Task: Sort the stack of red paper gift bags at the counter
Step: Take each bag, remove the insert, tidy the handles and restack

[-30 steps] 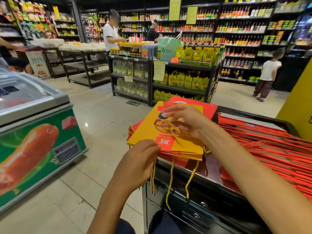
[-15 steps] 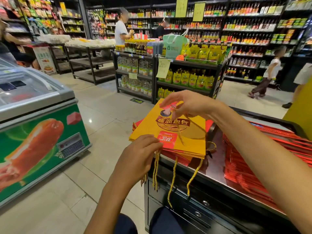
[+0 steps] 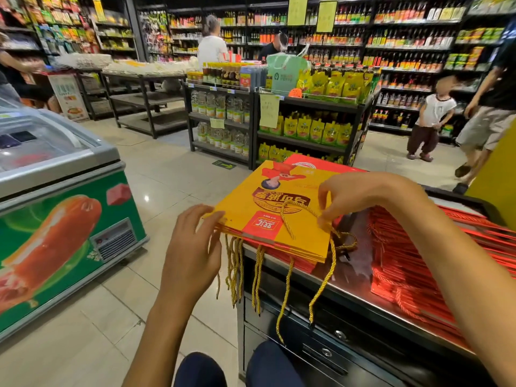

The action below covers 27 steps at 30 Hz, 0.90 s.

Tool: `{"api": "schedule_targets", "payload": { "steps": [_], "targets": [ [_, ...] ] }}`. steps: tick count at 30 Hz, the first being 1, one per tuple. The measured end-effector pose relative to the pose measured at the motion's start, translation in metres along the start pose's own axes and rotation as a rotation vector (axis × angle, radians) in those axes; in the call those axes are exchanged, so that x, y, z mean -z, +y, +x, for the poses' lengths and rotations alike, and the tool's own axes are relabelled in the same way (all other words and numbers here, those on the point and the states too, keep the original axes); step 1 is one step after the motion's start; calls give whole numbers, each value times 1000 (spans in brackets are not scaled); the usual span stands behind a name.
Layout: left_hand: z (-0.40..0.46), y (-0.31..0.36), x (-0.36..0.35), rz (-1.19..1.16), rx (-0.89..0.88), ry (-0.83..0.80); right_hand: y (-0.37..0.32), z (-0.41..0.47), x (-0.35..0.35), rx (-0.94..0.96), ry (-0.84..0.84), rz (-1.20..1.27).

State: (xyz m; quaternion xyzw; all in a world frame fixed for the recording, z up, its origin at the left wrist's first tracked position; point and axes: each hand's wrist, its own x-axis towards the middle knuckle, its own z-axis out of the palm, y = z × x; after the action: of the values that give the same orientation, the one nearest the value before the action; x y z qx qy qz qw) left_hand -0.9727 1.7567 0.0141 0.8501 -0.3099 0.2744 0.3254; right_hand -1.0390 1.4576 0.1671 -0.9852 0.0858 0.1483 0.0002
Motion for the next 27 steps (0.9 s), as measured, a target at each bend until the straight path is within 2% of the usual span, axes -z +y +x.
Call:
{"api": "schedule_targets", "payload": {
  "steps": [5, 10, 12, 16, 20, 25, 27],
  "targets": [
    [7, 6, -2, -233, 272, -2, -4, -7, -10, 16, -75, -51],
    [6, 13, -1, -402, 364, 18, -6, -6, -2, 126, 100, 36],
    [5, 13, -1, -402, 369, 26, -5, -9, 7, 168, 205, 187],
    [1, 16, -2, -412, 353, 44, -18, -9, 16, 188, 348, 751],
    [-2, 18, -3, -411, 333, 44, -42, 5, 9, 150, 299, 1046],
    [-8, 19, -3, -414, 313, 49, -54, 31, -17, 37, 144, 1017],
    [-9, 20, -3, -418, 309, 49, -50, 38, -22, 19, 159, 911]
  ]
}}
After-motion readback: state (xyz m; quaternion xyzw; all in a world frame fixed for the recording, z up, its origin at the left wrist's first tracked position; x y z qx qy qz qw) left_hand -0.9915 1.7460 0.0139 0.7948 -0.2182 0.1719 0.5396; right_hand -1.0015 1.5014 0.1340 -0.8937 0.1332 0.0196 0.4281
